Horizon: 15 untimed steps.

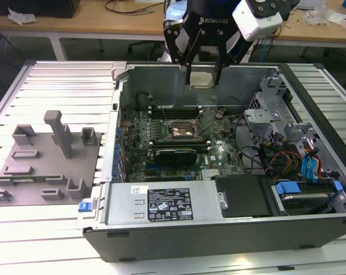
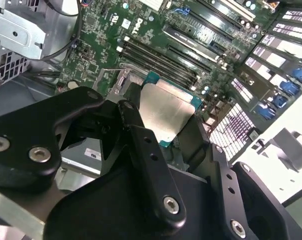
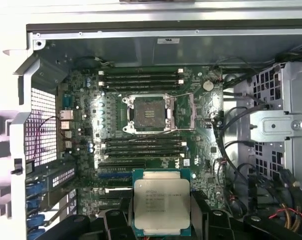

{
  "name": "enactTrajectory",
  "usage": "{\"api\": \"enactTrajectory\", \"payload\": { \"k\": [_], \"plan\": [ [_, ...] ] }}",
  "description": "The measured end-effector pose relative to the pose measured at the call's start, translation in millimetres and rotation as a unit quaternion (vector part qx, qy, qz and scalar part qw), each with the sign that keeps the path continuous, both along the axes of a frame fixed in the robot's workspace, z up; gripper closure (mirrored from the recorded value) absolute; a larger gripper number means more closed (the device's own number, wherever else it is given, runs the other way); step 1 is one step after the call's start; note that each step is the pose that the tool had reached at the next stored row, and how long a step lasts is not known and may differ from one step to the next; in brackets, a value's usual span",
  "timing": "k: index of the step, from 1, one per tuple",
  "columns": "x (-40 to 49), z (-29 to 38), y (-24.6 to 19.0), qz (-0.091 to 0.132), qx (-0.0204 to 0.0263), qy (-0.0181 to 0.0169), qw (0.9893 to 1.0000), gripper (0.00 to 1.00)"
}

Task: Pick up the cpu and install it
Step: 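Pick up the cpu and move it towards the insertion slot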

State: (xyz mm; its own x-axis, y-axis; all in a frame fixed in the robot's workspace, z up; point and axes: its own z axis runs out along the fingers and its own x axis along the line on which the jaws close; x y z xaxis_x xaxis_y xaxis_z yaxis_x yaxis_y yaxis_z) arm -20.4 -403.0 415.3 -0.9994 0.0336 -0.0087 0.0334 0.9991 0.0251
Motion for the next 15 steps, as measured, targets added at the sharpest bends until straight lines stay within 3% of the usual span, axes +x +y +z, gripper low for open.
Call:
{"api": "enactTrajectory", "payload": {
  "k": [7, 12, 15],
  "plan": [
    [0.4, -18.8, 0.0, 0.0, -0.0008, 0.0, 1.0, 0.45],
    [0.5, -37.6, 0.0, 0.0, -0.0016, 0.0, 1.0, 0.45],
    [0.6, -40.1, 0.0, 0.0, -0.0021, 0.0001, 1.0, 0.45]
  ]
}}
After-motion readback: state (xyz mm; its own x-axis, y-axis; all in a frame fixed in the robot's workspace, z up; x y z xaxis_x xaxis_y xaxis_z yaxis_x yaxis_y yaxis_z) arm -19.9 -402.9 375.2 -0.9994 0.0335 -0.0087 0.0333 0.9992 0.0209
